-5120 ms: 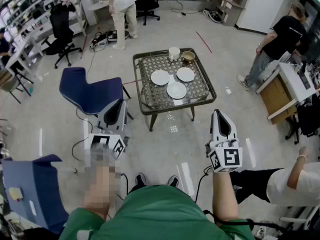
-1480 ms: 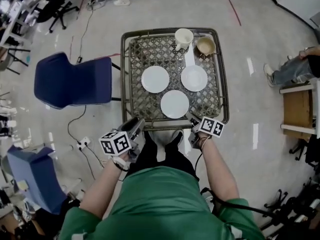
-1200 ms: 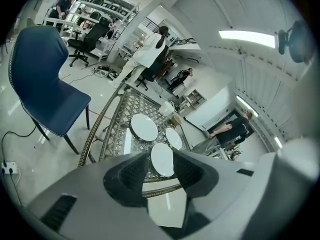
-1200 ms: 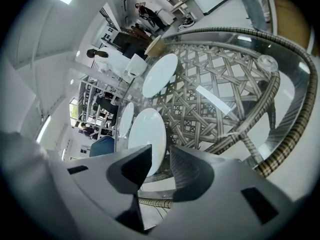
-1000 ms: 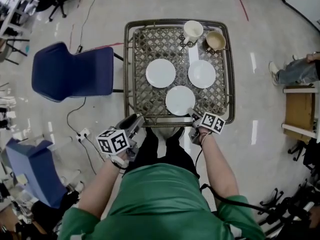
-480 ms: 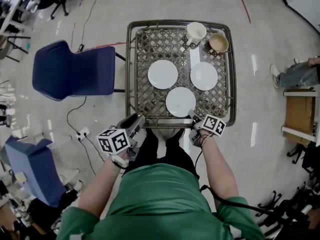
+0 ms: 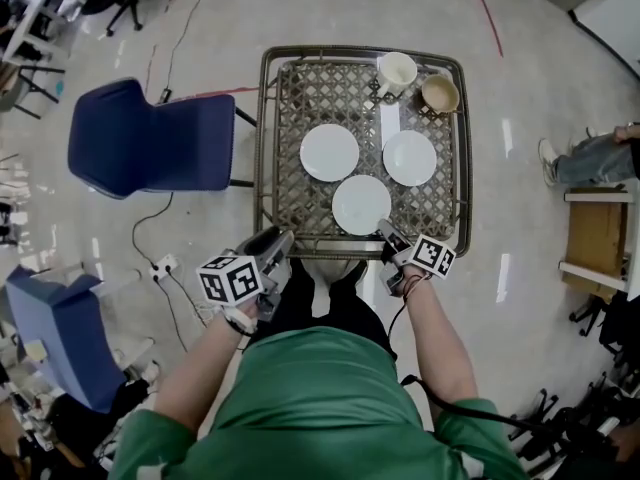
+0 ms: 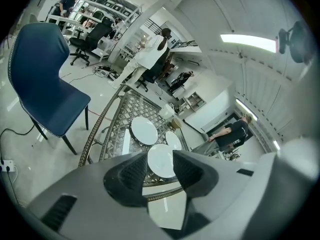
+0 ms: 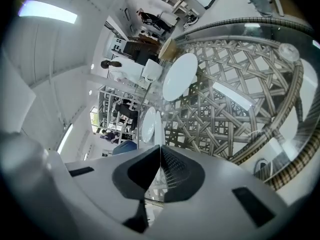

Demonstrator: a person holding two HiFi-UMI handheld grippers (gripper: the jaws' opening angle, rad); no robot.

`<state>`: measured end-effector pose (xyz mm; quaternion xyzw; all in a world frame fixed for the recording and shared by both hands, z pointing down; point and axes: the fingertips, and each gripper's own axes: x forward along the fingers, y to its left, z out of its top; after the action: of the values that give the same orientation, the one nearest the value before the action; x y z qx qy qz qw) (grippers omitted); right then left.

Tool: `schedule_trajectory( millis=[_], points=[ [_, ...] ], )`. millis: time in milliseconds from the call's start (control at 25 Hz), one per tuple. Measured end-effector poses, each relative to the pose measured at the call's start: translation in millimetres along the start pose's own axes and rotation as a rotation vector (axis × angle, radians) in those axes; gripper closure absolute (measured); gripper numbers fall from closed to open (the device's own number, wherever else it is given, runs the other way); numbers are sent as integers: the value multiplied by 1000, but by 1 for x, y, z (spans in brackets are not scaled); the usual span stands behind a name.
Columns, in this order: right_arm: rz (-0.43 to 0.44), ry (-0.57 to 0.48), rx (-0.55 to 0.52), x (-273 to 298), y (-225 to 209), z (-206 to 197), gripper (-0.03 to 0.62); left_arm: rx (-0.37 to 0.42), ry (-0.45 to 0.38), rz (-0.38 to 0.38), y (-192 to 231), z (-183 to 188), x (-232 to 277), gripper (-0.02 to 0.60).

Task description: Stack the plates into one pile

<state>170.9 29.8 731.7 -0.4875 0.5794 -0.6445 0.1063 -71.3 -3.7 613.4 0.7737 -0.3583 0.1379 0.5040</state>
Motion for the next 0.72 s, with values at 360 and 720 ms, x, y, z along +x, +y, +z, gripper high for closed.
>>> schedule_trajectory(
  millis=[360, 720],
  points=[
    [77, -58, -4, -11, 29, 9, 566, -5, -13, -5, 4, 3, -9, 411],
    [107, -96, 13, 20, 55, 25, 566, -13, -34, 17, 22, 7, -25, 411]
  ],
)
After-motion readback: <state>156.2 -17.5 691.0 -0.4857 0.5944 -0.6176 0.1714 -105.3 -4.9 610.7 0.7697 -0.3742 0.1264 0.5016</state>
